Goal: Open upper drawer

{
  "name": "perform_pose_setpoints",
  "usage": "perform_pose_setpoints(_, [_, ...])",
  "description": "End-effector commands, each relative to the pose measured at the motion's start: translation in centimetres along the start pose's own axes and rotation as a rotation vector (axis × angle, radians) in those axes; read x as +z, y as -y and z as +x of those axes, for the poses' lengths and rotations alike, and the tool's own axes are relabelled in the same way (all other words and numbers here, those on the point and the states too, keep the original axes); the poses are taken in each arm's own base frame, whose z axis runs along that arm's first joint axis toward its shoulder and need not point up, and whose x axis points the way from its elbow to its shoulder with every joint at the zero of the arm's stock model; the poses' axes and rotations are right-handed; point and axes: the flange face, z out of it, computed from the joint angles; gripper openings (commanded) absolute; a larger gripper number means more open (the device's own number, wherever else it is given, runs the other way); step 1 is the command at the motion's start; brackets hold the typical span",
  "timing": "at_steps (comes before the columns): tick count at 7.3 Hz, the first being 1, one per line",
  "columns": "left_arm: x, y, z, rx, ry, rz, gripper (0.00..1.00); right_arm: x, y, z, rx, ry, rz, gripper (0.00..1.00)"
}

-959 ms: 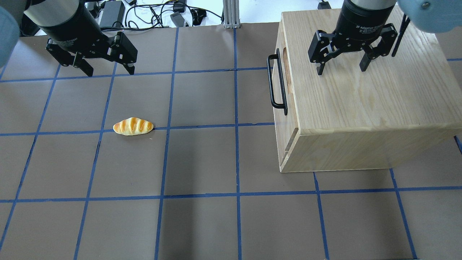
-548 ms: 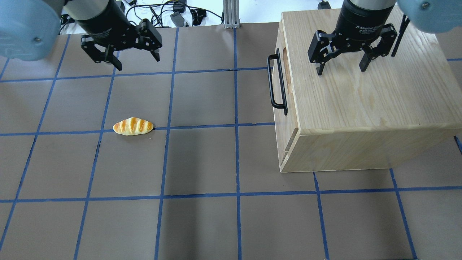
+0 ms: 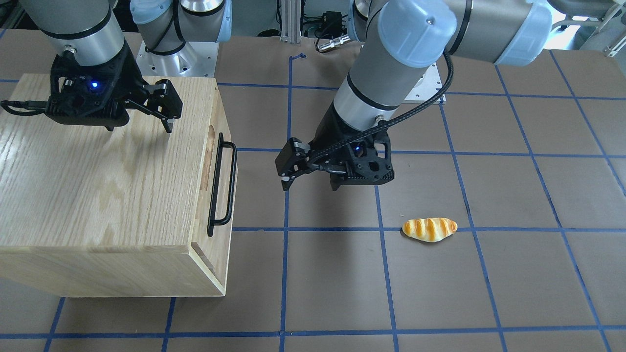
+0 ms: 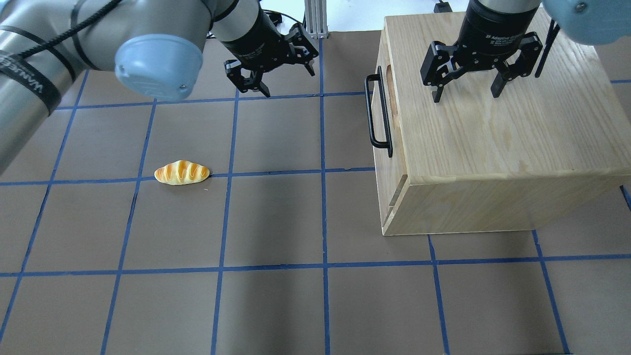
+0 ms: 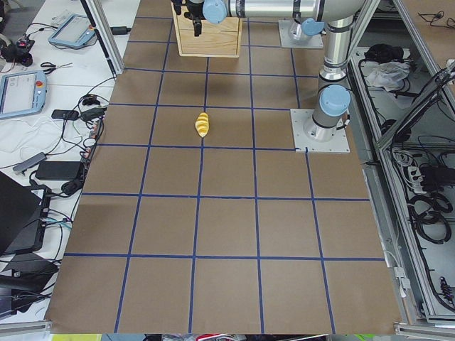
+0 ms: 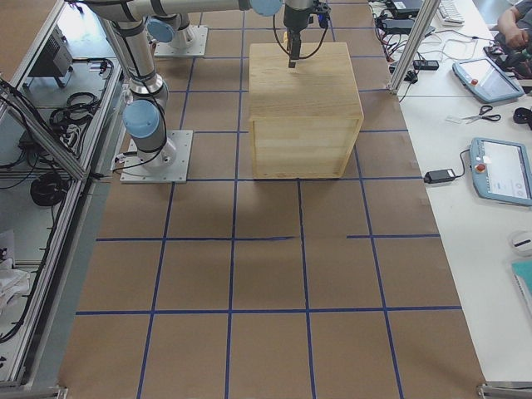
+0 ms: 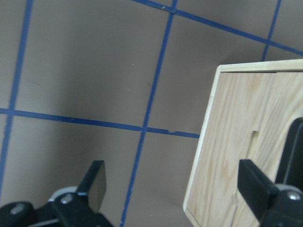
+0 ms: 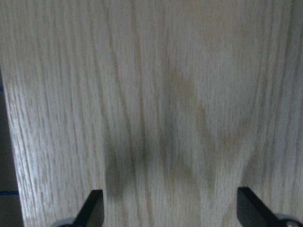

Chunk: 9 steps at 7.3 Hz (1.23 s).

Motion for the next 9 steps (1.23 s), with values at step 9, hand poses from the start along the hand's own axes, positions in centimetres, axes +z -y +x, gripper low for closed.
perform_pose_setpoints(9, [7.7, -3.8, 4.3, 0.127, -0.1, -0.077, 0.99, 0.0, 0.0, 0.0, 0.0, 0.0, 0.0, 1.0])
